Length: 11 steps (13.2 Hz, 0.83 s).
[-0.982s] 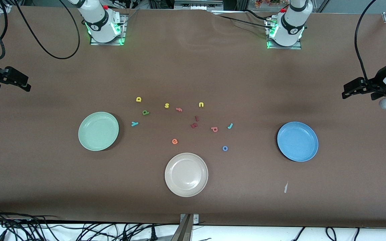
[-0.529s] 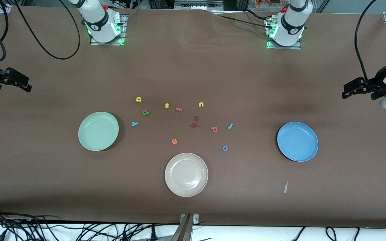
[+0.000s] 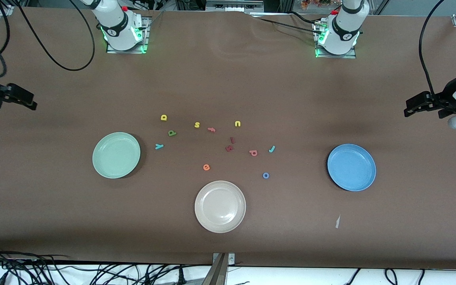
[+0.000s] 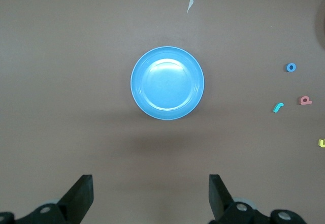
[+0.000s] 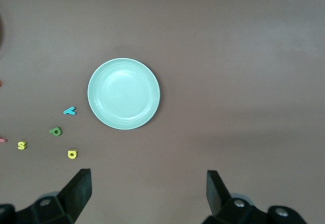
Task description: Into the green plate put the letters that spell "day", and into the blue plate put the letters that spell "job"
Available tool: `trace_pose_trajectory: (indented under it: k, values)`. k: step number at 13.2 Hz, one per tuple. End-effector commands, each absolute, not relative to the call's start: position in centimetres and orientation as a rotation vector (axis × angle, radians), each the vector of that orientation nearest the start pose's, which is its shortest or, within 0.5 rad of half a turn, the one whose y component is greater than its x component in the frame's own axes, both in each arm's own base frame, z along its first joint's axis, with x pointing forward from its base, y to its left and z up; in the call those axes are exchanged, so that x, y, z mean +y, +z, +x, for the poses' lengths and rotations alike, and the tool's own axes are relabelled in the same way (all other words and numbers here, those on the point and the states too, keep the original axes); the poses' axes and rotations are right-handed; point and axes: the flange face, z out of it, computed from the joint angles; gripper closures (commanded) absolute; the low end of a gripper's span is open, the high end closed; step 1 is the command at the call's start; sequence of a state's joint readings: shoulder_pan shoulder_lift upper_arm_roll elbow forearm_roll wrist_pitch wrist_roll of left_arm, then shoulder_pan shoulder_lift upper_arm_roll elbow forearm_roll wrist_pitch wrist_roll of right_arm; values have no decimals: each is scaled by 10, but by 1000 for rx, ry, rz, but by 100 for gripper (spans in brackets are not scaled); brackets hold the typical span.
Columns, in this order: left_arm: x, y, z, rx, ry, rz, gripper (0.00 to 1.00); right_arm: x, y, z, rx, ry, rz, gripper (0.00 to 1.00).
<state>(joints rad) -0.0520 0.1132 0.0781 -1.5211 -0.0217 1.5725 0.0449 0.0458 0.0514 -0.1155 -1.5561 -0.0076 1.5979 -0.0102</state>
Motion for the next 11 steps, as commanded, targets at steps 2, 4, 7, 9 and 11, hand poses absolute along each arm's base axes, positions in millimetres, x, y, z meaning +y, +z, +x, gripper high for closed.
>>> trace_pose_trajectory:
  k: [2, 4, 7, 9, 11]
  values:
    - [10, 591, 585, 57, 80, -3176, 0, -35, 605, 570, 84, 63, -3130, 0]
    - [11, 591, 585, 52, 80, -3177, 0, -33, 595, 573, 96, 70, -3124, 0]
    - [10, 591, 585, 55, 82, -3179, 0, -38, 584, 559, 114, -6, -3118, 0]
    - [10, 591, 585, 55, 80, -3179, 0, -38, 583, 553, 95, 6, -3116, 0]
    - [10, 591, 585, 55, 80, -3179, 0, -37, 579, 553, 87, 25, -3116, 0]
